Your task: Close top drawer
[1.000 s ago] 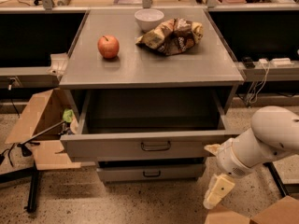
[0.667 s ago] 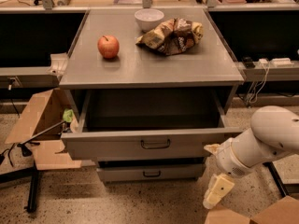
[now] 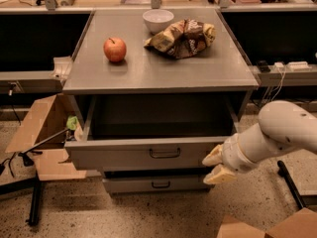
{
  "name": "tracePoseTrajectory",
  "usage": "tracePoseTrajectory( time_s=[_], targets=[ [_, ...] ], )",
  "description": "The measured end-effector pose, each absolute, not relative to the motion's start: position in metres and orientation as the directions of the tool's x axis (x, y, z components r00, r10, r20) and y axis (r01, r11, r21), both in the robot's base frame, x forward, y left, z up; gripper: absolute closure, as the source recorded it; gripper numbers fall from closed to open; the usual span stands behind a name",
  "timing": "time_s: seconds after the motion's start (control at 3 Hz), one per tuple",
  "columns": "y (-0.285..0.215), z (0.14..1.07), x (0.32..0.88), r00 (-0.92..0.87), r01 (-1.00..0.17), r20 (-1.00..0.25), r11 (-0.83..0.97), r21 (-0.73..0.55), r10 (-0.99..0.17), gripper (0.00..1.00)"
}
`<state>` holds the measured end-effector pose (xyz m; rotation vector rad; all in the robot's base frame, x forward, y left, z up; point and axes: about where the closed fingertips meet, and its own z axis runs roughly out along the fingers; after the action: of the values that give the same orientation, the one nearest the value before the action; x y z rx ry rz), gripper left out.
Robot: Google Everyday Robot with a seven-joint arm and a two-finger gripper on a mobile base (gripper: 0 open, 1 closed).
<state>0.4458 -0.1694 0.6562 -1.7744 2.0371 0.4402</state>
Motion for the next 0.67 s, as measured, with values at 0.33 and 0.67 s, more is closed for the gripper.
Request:
tracePoseTrajectory(
  time_s=[0.33, 0.67],
  targets=[
    [-0.1664, 0.6621, 0.4987, -0.038, -0.982, -0.516, 0.127, -0.139, -0.856, 0.81],
    [-0.1682, 0.6626, 0.5074, -0.034, -0.978, -0.522, 0.137, -0.16, -0.852, 1.0]
  ],
)
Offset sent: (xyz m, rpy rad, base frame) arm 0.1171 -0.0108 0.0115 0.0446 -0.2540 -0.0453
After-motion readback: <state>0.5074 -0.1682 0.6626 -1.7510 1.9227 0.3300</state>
